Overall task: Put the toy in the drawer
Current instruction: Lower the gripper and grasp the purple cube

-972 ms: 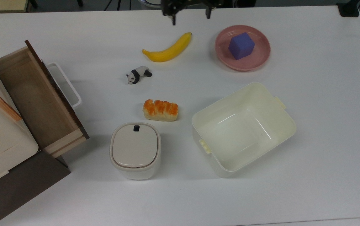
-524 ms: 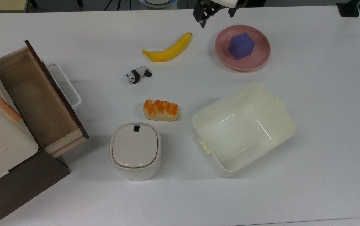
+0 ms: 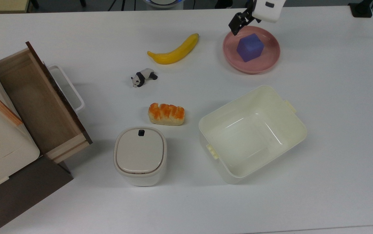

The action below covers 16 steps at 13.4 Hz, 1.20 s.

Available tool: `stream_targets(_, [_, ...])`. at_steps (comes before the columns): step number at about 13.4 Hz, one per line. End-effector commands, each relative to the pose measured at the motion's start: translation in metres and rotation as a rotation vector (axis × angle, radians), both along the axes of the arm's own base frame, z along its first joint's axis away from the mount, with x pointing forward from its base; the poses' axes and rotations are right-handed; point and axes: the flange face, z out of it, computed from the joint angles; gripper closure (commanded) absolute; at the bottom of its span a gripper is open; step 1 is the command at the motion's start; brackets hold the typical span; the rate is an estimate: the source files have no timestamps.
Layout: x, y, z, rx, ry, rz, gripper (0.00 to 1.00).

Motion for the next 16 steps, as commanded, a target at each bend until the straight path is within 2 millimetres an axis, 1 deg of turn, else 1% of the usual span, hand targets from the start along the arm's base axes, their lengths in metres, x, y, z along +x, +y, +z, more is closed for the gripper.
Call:
stream_targets(1, [-0.002, 0.014, -0.043, -0.027, 0.013, -0.017, 0.0])
stream_targets(3, [-0.001, 0.02, -0.062, -0.031, 0.019, -0.004, 0.0])
stream_targets(6, [0.0, 0.03, -0.08, -0.029, 0.014, 0.013, 0.01])
stream_targets(7, [-0.002, 0.032, -0.081, -0.03, 0.013, 0.014, 0.14])
stream_targets(8, [-0.002, 0.033, -0.079, -0.029, 0.012, 0.016, 0.39])
stream_targets(10, [-0.002, 0.034, -0.075, -0.03, 0.011, 0.017, 0.76])
stream_targets(11, [-0.002, 0.033, -0.069, -0.029, 0.008, 0.015, 0.86])
stream_targets(12, [-0.003, 0.031, -0.058, -0.038, 0.013, 0.014, 0.92])
stream_targets(13, [-0.001, 0.029, -0.045, -0.039, 0.011, 0.009, 0.92])
stream_targets(14, [0.004, 0.026, -0.027, -0.042, 0.011, -0.002, 0.92])
stream_targets(16, [0.015, 0.018, -0.009, -0.039, -0.006, -0.02, 0.92])
